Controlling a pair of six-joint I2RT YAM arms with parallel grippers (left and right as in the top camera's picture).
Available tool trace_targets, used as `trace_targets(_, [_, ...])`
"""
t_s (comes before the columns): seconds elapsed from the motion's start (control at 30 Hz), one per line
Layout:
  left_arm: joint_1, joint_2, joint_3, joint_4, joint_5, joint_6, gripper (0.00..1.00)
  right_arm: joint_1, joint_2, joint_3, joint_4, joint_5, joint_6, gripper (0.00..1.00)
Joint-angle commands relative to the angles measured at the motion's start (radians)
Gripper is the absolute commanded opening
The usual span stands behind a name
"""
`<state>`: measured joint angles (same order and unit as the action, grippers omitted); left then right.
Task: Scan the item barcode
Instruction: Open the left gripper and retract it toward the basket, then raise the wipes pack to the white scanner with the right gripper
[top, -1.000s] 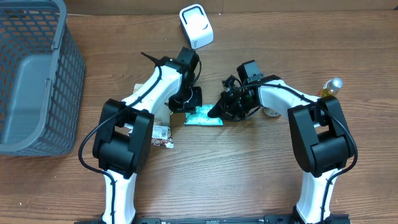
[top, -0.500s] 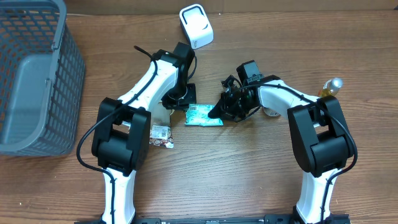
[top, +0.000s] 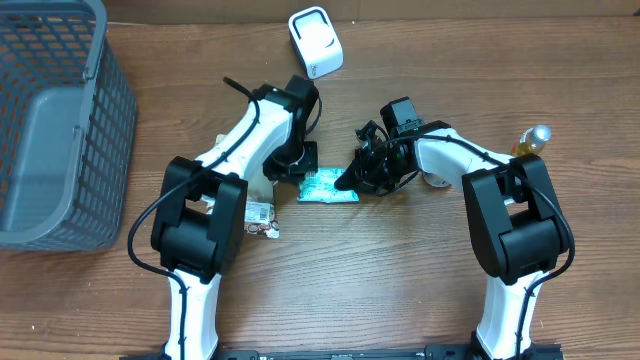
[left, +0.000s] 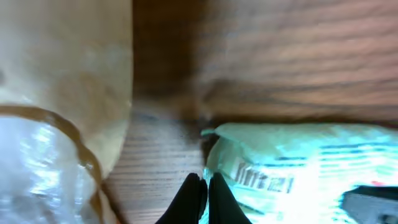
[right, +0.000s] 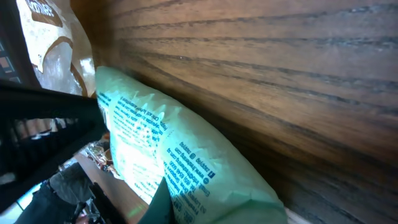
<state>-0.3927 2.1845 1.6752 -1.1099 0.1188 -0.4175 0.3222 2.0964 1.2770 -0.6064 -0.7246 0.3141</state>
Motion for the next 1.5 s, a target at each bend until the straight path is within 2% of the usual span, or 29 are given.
trace_targets(0.0, [0.07,0.011,0.164,-0.06,-0.034,0.074,0.04,0.009,0.015,-0.014,0.0,0.08,-0.008,0.04])
trace_targets(0.1, [0.132,0.011,0.257,-0.099,-0.097,0.074,0.05,0.009,0.015,-0.014,0.0,0.08,-0.008,0.04])
trace_targets(0.2, [0.193,0.011,0.295,-0.101,-0.143,0.074,0.21,0.009,0.015,-0.014,-0.001,0.08,-0.008,0.04])
trace_targets(0.4, [0.307,0.011,0.296,-0.113,-0.225,0.074,0.38,0.009,0.015,-0.014,0.0,0.081,-0.008,0.04])
trace_targets(0.5, [0.352,0.011,0.296,-0.119,-0.233,0.074,0.61,0.009,0.015,-0.014,0.0,0.081,-0.008,0.04])
trace_targets(0.53, [0.367,0.011,0.296,-0.122,-0.234,0.074,0.73,0.009,0.015,-0.014,0.0,0.081,-0.008,0.04])
trace_targets(0.57, [0.379,0.011,0.296,-0.126,-0.233,0.074,1.0,0.009,0.015,-0.014,0.0,0.081,-0.008,0.04])
trace_targets(0.83, [0.433,0.011,0.296,-0.134,-0.233,0.074,1.0,0.009,0.015,-0.014,0.002,0.081,-0.008,0.05])
trace_targets(0.9, [0.433,0.011,0.296,-0.134,-0.233,0.074,1.0,0.009,0.015,-0.014,0.003,0.081,-0.008,0.24])
trace_targets(0.93, [0.433,0.011,0.296,-0.134,-0.233,0.074,1.0,0.009,0.015,-0.014,0.003,0.08,-0.008,0.25])
trace_targets(1.0, [0.432,0.011,0.296,-0.134,-0.233,0.074,1.0,0.009,0.015,-0.014,0.011,0.08,-0.008,0.25])
trace_targets(1.1, [0.431,0.011,0.296,-0.134,-0.233,0.074,1.0,0.009,0.015,-0.012,0.027,0.062,-0.003,0.06])
trace_targets(1.13, [0.431,0.011,0.296,-0.134,-0.233,0.074,1.0,0.009,0.015,-0.004,0.027,0.026,-0.001,0.04])
trace_targets(1.3, [0.432,0.011,0.296,-0.134,-0.233,0.074,1.0,0.009,-0.002,0.085,-0.017,-0.08,-0.01,0.04])
trace_targets(1.47, [0.432,0.011,0.296,-0.134,-0.233,0.074,1.0,0.009,-0.063,0.225,-0.12,0.045,-0.036,0.04])
